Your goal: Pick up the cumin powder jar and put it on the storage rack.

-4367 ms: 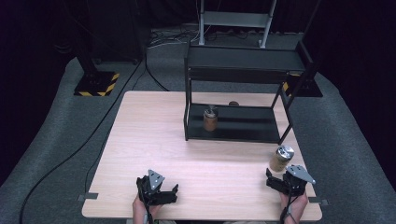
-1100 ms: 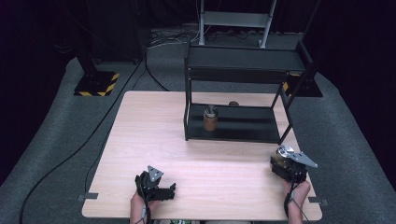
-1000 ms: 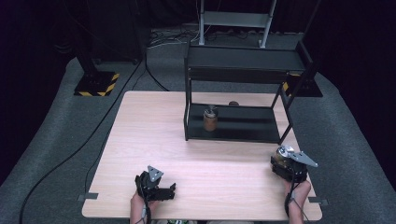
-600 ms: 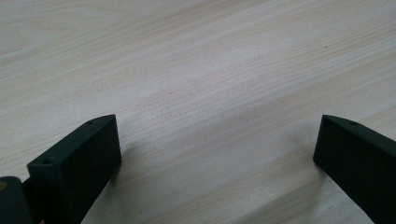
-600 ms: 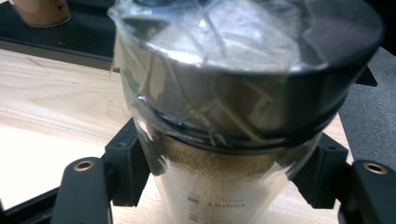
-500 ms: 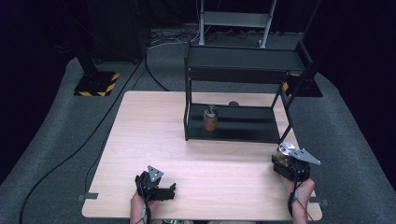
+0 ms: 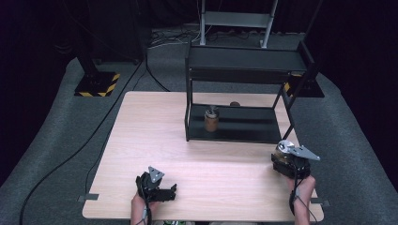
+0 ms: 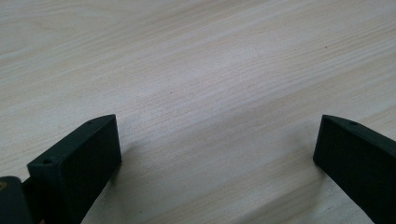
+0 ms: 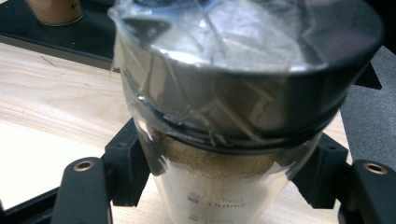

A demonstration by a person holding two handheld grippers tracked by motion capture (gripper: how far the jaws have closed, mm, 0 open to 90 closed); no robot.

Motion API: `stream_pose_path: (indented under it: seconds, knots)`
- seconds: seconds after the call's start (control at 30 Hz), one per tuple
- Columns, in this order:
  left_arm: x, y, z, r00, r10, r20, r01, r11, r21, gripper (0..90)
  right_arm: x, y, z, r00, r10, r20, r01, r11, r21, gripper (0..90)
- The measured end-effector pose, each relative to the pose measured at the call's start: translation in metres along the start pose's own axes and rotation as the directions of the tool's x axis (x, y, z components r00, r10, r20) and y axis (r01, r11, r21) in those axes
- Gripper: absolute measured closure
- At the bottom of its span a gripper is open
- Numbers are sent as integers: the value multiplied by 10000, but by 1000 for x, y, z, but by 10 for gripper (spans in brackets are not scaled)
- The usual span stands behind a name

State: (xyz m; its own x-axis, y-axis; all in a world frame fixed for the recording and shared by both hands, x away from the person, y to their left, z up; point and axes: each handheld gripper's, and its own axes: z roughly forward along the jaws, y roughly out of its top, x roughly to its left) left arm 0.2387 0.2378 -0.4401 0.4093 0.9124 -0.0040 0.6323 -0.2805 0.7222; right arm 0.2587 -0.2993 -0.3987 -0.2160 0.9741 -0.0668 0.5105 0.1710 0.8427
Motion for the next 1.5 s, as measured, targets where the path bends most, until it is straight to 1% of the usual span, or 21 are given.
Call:
stream_pose_path:
  seconds: [0.17,0.6,1.5]
  knots:
    - [0,0,0,10000,-5,5,5,10000,1,5,0,6,2,9999,-115,-84,116,9998,153,296]
    - [0,0,0,10000,4,8,-4,10000,-3,6,0,19,5,9994,-264,-212,270,9993,269,296]
    - [0,0,0,10000,5,17,-5,10000,-5,7,-2,45,15,9982,-398,-459,413,9986,316,296]
